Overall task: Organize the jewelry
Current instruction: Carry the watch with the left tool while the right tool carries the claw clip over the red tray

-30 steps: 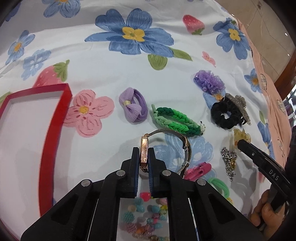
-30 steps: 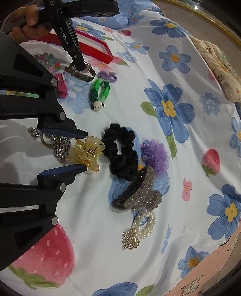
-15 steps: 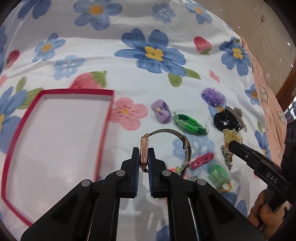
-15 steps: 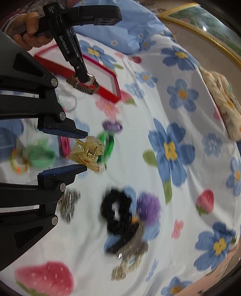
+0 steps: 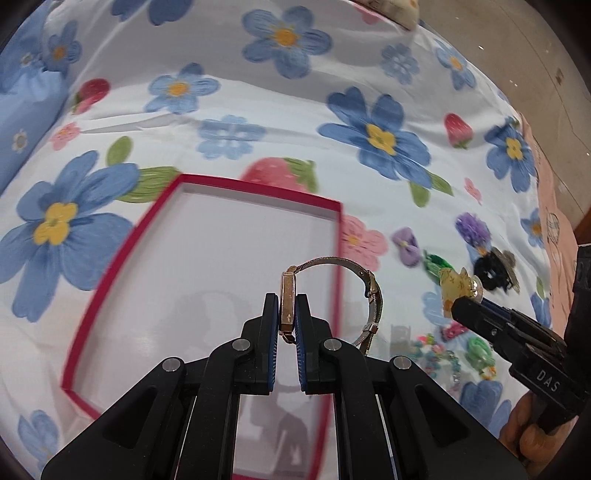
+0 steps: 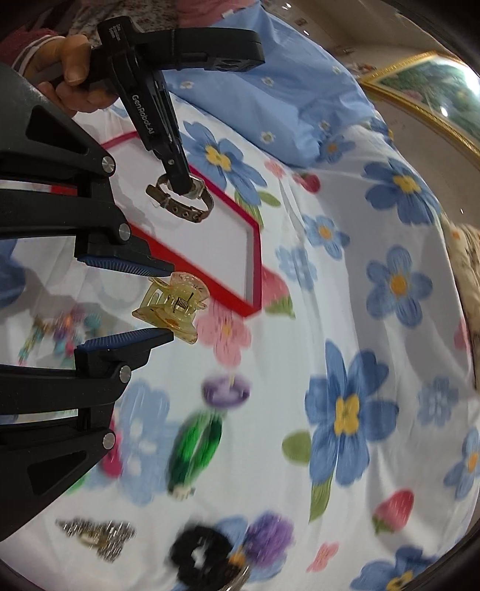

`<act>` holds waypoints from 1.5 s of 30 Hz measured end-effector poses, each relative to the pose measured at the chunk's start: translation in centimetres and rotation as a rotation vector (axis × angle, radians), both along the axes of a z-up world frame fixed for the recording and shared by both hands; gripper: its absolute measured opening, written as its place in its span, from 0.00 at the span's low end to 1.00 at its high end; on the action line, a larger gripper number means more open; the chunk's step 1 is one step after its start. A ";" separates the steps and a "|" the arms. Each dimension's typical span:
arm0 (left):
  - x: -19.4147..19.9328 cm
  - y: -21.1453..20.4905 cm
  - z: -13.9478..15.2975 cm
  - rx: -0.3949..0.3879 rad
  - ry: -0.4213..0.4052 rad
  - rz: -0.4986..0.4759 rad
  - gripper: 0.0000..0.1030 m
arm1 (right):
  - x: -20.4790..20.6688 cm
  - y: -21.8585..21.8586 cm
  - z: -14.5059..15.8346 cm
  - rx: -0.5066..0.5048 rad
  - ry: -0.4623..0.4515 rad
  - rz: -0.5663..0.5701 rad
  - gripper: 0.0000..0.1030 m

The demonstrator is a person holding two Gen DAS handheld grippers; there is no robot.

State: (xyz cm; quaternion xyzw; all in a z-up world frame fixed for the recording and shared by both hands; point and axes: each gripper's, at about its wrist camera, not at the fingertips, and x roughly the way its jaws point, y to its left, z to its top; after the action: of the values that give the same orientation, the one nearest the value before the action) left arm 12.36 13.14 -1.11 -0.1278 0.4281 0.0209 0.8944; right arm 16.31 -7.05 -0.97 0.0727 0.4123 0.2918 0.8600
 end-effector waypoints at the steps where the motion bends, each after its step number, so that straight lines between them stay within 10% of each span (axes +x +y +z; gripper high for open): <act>1: -0.1 0.5 0.0 0.001 0.000 0.009 0.07 | 0.1 0.7 0.1 0.000 -0.001 0.014 0.28; 45: 9.2 9.2 -6.6 0.062 0.188 0.102 0.09 | 8.9 15.0 -5.9 -0.192 0.063 0.259 0.27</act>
State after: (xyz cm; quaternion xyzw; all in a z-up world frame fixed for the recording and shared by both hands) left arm 21.53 22.33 -7.73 -0.1192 0.5021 0.0912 0.8517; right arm 25.21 7.95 -6.89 -0.0546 0.4712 0.3569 0.8047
